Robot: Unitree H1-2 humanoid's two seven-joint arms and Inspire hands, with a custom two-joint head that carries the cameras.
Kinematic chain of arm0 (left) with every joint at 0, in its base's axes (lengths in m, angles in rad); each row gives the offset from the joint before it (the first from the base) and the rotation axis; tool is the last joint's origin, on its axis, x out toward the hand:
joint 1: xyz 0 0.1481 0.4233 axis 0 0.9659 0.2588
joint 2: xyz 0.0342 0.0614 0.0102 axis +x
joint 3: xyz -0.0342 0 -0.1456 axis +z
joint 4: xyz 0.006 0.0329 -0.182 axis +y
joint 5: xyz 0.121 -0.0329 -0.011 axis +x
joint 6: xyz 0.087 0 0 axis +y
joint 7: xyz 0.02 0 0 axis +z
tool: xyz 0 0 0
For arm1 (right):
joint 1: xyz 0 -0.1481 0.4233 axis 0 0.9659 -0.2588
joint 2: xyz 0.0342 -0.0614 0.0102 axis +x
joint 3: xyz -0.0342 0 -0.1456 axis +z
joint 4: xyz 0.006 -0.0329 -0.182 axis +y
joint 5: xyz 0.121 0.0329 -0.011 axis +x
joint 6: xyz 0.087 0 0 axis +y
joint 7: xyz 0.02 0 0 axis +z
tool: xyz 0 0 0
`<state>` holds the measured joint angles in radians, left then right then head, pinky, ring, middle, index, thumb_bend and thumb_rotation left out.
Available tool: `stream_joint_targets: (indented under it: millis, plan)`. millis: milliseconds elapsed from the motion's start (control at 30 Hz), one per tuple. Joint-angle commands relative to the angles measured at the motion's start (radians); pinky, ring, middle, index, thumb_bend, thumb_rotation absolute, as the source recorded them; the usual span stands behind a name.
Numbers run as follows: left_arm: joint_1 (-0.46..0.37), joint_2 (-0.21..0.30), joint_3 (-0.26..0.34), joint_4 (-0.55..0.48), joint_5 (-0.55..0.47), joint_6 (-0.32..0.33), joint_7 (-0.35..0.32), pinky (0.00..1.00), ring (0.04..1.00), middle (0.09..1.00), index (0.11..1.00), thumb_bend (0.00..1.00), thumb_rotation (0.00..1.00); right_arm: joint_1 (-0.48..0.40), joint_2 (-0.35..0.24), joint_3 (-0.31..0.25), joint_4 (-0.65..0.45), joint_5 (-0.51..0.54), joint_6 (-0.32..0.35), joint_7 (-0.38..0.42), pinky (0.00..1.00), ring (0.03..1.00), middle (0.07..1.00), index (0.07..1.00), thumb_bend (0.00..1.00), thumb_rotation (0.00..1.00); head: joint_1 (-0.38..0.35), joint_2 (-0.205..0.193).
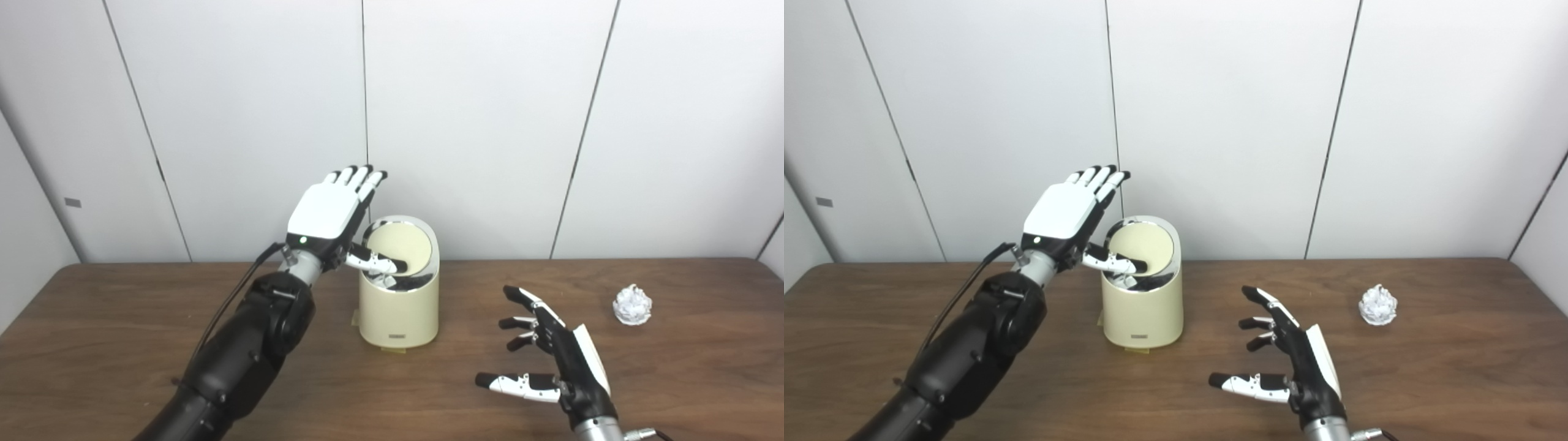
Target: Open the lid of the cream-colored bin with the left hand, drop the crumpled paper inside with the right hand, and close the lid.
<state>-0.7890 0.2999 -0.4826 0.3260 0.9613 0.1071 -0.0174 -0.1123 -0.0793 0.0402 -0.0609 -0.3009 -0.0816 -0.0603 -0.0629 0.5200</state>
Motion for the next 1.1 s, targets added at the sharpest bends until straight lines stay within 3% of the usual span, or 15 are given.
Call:
stream_joint_targets:
  millis: [0,233,600,733,833,1067]
  plan:
    - [-0.026,0.019,-0.027,-0.016,0.047,0.011,-0.061,0.98,1.0,1.0,1.0,1.0,0.22,-0.037,0.0,-0.004,-0.039,-0.005,-0.014,-0.013,0.51,0.685,0.859,0.827,0.81,0.11,0.001,0.001]
    - [-0.032,0.054,-0.077,-0.035,0.088,0.008,-0.162,0.99,1.0,1.0,1.0,1.0,0.17,-0.038,-0.003,-0.005,-0.038,-0.002,-0.018,-0.014,0.51,0.687,0.857,0.826,0.81,0.08,0.0,0.004]
    - [-0.009,0.071,-0.114,0.012,0.096,-0.022,-0.159,0.94,1.0,1.0,1.0,1.0,0.13,-0.039,-0.005,-0.007,-0.035,0.001,-0.023,-0.017,0.51,0.683,0.847,0.824,0.8,0.06,0.003,0.003]
    - [0.008,0.068,-0.084,0.004,0.056,-0.054,-0.107,0.9,1.0,1.0,1.0,1.0,0.15,-0.04,-0.005,-0.007,-0.028,-0.001,-0.028,-0.02,0.51,0.681,0.845,0.824,0.8,0.06,0.009,-0.002]
    - [0.024,0.059,-0.028,-0.034,-0.004,-0.069,-0.071,0.91,1.0,1.0,1.0,1.0,0.17,-0.042,-0.006,-0.006,-0.02,0.004,-0.036,-0.02,0.51,0.684,0.847,0.826,0.8,0.06,0.009,-0.005]
    - [0.047,0.059,0.063,-0.127,-0.078,-0.068,-0.074,0.91,1.0,1.0,1.0,0.99,0.19,-0.046,-0.007,-0.003,-0.009,-0.01,-0.039,-0.027,0.5,0.681,0.854,0.824,0.8,0.06,0.016,-0.011]
